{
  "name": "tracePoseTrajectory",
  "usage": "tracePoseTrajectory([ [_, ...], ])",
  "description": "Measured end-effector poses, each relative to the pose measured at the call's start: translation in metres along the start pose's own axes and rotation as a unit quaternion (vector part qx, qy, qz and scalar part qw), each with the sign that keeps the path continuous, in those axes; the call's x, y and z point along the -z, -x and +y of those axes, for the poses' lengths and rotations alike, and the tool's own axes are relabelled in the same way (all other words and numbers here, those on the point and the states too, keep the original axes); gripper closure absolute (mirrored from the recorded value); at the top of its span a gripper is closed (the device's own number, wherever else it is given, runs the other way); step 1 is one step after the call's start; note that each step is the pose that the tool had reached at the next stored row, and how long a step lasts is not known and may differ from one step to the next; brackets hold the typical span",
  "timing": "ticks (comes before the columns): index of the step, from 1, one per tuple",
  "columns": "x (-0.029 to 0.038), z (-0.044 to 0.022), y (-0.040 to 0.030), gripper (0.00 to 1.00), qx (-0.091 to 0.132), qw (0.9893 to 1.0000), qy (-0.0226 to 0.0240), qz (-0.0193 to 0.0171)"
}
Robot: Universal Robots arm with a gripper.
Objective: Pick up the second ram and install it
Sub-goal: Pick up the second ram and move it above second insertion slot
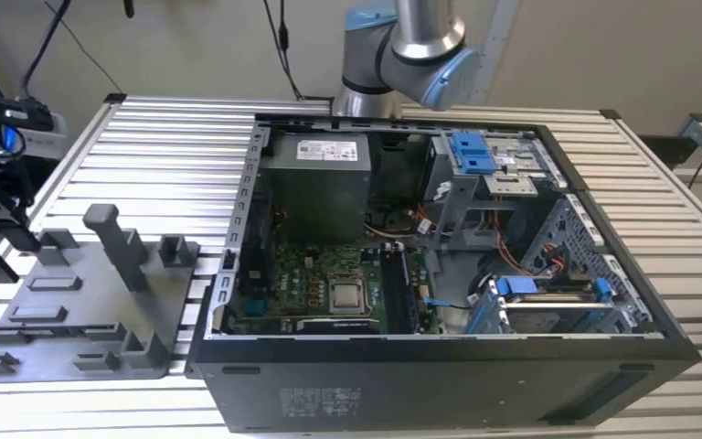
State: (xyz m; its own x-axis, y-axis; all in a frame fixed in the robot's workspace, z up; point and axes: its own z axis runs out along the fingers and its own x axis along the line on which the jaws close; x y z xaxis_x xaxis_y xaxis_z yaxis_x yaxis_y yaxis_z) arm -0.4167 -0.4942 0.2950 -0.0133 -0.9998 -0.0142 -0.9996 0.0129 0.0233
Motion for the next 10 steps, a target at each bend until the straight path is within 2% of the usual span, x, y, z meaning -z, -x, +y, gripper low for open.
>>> tracePoseTrajectory([
  [10,-0.0152,-0.0001,-0.0002,0.52,0.000,1.0000,0.0000,0.0000],
])
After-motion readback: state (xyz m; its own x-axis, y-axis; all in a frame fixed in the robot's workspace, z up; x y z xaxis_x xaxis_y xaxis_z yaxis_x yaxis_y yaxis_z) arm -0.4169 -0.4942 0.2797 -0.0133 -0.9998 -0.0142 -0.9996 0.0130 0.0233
